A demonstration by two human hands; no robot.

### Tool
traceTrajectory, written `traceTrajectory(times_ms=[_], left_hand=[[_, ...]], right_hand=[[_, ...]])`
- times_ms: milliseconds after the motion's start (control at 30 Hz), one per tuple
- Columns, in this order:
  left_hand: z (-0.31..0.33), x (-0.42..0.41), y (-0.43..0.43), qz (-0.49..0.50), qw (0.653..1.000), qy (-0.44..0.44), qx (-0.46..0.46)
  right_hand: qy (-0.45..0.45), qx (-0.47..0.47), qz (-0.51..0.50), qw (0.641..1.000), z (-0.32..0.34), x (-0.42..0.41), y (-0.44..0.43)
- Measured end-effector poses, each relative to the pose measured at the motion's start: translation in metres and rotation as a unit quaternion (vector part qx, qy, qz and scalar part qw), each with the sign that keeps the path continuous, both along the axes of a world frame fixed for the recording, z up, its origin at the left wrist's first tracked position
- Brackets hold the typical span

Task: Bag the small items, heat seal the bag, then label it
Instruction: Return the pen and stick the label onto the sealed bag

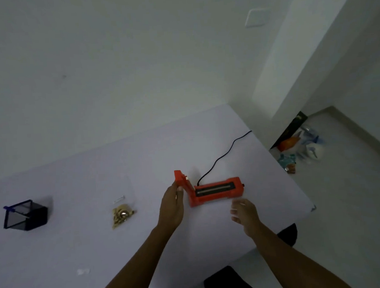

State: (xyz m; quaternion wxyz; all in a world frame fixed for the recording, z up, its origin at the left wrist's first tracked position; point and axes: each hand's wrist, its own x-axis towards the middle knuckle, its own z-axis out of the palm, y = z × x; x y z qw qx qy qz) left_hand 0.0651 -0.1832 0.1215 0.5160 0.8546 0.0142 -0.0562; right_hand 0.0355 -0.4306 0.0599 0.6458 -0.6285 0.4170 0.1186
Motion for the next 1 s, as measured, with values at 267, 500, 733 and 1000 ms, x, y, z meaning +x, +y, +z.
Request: traceTrajectory(times_ms=[267, 500, 733, 1000], left_hand=[[-0.026, 0.021, -0.065, 0.064, 0.988, 0.143, -0.011], [-0.039, 0.027, -0.088, 0.117, 0.948, 0.295, -0.026], [-0.037, 0.068, -0.092, 0.183, 0.938, 0.294, -0.008], [-0.041, 0.154, -0.075, 0.215, 0.928, 0.306, 0.005]], right_hand=[[0.03, -0.029, 0.056, 0.998, -0.037, 0.046, -0.064], [0.001, -0.021, 0.094, 0.995, -0.039, 0.054, -0.054], [0.004, -0.037, 0.165, 0.986, -0.037, 0.118, -0.044], [0.019, -0.027, 0.194, 0.98, -0.038, 0.218, -0.031]])
